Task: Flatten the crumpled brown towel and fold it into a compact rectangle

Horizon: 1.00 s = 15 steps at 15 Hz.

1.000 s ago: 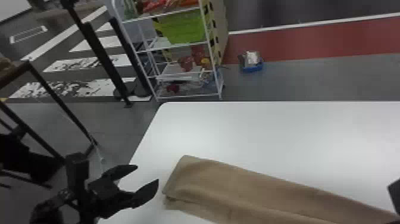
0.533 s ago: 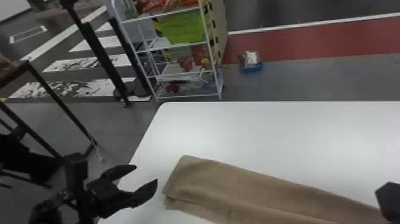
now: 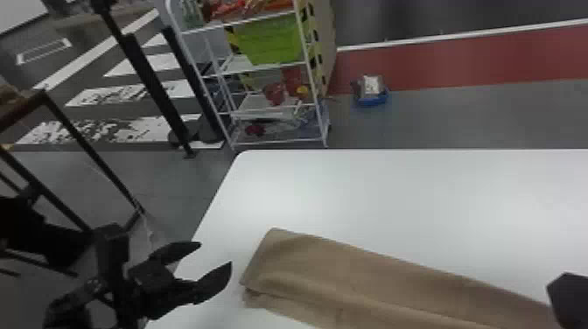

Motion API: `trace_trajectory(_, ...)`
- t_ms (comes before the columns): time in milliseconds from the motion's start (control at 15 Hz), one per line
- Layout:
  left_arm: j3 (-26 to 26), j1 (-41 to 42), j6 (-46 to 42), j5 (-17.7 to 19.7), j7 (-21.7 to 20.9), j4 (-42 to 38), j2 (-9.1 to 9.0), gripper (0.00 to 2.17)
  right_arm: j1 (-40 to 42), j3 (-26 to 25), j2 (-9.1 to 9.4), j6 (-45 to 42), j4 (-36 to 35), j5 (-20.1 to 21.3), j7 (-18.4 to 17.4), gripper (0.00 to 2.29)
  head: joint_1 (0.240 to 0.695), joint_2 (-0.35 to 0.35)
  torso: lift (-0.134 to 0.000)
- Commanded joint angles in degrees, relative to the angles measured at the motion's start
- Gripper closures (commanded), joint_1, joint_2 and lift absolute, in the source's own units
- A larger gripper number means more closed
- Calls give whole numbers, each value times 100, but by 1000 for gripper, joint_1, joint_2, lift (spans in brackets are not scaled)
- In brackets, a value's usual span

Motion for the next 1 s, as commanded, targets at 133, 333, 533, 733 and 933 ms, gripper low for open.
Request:
trace_trajectory(133,25,0,0,1,-6,4,-15,46,-109,10,31,21,48,-46,53,944,695,350,-124)
trace_trajectory(333,42,-18,0,1,-24,4,-15,46,-109,-34,40,73,48,-99,53,923,695,350,-124)
trace_trajectory(533,60,-27,0,1,-41,4,-15,46,-118,-51,40,144,57,-107,53,917,695,350,-124)
trace_trajectory(733,77,-27,0,1,-41,4,-15,46,-127,-51,57,161,57,-134,53,859,695,350,-124)
trace_trajectory(933,86,-35,0,1,-41,4,-15,46,-153,-87,75,179,84,-231,53,859,695,350,-124)
